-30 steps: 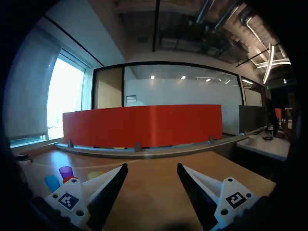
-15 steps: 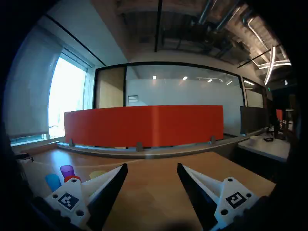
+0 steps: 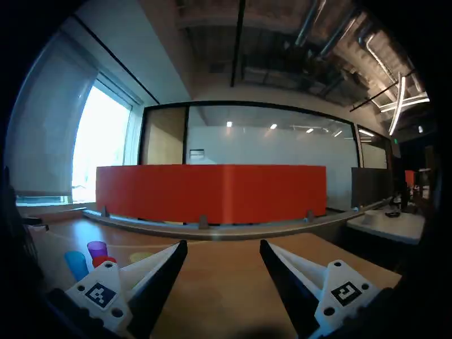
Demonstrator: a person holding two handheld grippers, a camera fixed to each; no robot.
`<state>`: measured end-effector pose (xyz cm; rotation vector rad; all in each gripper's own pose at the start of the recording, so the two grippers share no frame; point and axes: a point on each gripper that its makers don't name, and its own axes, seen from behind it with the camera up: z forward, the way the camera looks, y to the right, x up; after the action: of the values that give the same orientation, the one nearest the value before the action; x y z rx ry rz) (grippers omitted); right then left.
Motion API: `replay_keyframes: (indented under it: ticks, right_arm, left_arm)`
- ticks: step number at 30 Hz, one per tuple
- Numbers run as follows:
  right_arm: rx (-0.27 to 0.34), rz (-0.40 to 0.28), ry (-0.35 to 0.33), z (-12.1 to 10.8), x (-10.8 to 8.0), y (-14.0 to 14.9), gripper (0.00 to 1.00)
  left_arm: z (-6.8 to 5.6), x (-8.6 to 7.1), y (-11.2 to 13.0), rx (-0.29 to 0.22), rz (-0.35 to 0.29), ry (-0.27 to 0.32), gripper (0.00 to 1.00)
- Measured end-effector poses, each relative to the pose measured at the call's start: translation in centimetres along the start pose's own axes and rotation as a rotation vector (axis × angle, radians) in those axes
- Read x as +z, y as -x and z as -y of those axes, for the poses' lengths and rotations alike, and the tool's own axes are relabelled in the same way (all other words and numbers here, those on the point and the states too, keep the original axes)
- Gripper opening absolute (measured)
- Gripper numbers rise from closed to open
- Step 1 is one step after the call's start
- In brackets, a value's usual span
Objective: Pour water
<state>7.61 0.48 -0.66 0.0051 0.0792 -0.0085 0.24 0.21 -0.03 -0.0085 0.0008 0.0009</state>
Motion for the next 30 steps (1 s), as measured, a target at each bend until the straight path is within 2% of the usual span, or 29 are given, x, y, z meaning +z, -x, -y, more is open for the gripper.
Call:
replay_keyframes:
  ticks: [12, 18, 30]
  right_arm:
    - [0.002, 0.006, 0.014, 0.4, -0.1, 2.8, 0.99]
    - [-0.028, 0.003, 0.015, 0.5, -0.1, 4.0, 0.99]
    - [0.013, 0.025, 0.014, -0.1, 0.0, 5.9, 0.99]
  left_arm:
    - [-0.1, 0.1, 0.0, 0.0, 0.0, 0.0, 0.96]
    - [-0.1, 0.1, 0.0, 0.0, 0.0, 0.0, 0.96]
    - [0.0, 0.0, 0.0, -0.001, 0.0, 0.0, 0.96]
